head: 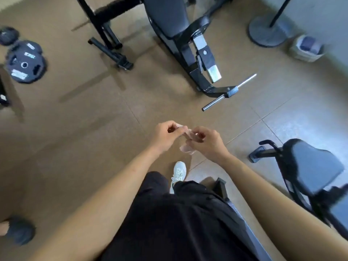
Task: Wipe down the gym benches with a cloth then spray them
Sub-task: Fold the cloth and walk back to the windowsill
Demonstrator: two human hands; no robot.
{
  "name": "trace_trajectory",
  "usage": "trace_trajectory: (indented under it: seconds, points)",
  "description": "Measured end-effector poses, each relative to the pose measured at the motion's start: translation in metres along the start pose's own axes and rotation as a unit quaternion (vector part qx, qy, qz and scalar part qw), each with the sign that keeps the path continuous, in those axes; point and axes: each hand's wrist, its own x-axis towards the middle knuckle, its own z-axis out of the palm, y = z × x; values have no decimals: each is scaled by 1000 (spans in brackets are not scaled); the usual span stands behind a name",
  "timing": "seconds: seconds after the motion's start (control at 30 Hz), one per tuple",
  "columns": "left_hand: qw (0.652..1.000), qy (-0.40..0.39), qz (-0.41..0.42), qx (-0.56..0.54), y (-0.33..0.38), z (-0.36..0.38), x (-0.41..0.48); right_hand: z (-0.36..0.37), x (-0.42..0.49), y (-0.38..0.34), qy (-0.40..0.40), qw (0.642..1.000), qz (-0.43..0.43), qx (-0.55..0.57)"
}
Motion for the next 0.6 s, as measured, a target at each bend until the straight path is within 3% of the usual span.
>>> trace_trajectory:
  seconds: [0.07,0.4,0.6]
  points:
    - [1000,-31,6,-4,23,14,38,-28,21,2,58,998,31,-5]
    - [989,-144,38,17,128,92,213,-173,84,44,184,969,157,40]
    - [965,-246,73,48,175,163,322,-242,124,66,298,915,267,58]
